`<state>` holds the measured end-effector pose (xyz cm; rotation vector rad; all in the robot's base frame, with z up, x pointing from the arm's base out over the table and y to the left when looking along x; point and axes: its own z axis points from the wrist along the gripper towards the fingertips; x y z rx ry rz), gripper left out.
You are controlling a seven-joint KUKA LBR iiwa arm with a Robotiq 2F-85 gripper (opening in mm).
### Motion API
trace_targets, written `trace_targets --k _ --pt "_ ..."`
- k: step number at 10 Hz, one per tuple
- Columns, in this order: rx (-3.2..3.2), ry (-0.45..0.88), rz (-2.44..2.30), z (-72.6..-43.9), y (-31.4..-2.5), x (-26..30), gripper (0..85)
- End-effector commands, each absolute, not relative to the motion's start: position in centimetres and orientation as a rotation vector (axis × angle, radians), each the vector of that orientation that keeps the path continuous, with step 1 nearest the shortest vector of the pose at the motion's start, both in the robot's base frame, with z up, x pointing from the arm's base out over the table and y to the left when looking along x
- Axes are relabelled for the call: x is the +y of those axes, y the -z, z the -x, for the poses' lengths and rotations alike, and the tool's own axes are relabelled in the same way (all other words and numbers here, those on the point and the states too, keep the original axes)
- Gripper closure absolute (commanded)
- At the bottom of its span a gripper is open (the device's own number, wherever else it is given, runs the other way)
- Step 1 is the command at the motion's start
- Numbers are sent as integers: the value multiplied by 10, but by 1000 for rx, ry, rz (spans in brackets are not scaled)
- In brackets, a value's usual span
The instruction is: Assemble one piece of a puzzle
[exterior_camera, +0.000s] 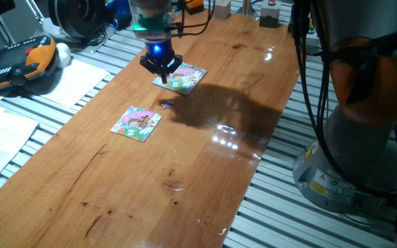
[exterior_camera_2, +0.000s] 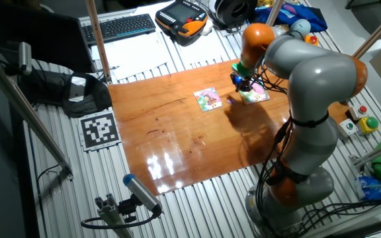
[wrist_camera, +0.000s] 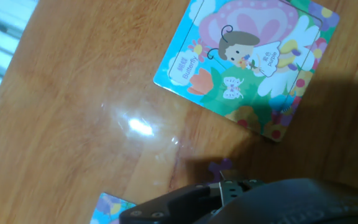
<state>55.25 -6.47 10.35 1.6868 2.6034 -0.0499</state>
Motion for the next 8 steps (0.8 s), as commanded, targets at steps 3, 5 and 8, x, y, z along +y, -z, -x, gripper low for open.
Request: trace_targets --k 3,5,8 --pt "2615 35 -1660 -552 -102 -64 850" --pt "2582 31 -1700 -552 -101 -64 680" --pt "2397 -6 -1912 -553 -100 -65 680"
